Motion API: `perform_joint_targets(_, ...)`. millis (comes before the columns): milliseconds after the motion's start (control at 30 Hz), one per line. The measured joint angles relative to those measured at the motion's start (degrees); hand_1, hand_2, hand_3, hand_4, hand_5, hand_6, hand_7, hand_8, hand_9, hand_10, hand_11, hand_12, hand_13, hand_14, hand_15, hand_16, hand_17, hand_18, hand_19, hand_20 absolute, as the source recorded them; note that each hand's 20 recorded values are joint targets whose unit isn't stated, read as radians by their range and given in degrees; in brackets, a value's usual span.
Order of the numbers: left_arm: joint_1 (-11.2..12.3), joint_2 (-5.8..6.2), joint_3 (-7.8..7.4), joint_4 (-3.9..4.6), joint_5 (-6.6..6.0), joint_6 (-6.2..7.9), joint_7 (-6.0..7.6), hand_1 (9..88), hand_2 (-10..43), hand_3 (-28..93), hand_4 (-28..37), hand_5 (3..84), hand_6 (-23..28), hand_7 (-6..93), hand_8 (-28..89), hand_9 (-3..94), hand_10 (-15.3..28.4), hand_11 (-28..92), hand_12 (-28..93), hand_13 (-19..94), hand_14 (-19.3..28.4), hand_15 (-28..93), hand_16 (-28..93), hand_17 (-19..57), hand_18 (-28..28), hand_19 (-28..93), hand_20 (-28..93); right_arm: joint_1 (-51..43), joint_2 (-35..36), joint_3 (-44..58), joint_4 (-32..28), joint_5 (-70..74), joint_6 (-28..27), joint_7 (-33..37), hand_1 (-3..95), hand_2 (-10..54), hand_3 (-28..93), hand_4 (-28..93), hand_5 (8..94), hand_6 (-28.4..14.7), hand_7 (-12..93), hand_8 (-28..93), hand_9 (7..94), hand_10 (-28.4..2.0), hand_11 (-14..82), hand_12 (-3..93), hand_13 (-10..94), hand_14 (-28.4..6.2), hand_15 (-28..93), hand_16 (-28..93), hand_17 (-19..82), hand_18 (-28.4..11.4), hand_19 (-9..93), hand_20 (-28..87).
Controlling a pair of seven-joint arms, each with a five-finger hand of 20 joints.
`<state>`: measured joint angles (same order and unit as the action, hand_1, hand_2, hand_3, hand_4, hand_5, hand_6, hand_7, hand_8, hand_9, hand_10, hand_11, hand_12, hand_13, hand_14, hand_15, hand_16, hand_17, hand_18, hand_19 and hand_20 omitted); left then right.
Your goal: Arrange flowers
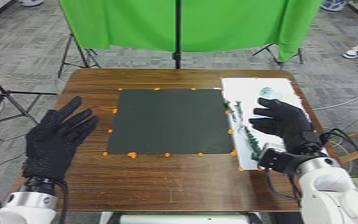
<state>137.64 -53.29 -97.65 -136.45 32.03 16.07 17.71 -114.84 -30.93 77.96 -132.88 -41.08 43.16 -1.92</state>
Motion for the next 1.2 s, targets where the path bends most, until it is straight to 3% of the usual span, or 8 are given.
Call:
perform_joint_targets(433, -0.3, 0.21, 0.33, 0.11, -0.13, 0.48, 0.53, 18.3, 8.0, 75, -28.3, 35.9, 8.4, 12.8, -10, 30.6, 19.5, 21, 8, 23, 24.1, 32, -7, -6.7, 16.9, 46, 5, 0.1, 0.0, -0.1, 0.0, 0.1, 0.0, -0.1, 21.5, -0.2, 76, -27, 47.2, -5.8, 19, -15, 51.0, -15.6, 15.2, 12.1, 47, -16.9, 34, 11, 12, -25.5, 60, 4)
perform_joint_targets(1200, -0.5, 0.15, 0.11, 0.13, -0.11, 0.38, -0.34, 18.1, 8.1, 75, -28.3, 35.0, 7.5, 13.0, -10, 29.9, 18.9, 21, 9, 21, 24.5, 31, -5, -11.2, 19.2, 43, 5, -0.2, 0.0, 0.0, -0.1, 0.3, 0.1, -0.1, 21.0, -0.2, 77, -27, 47.3, -5.6, 19, -15, 51.3, -15.5, 15.4, 12.3, 47, -17.3, 35, 11, 12, -25.6, 60, 4)
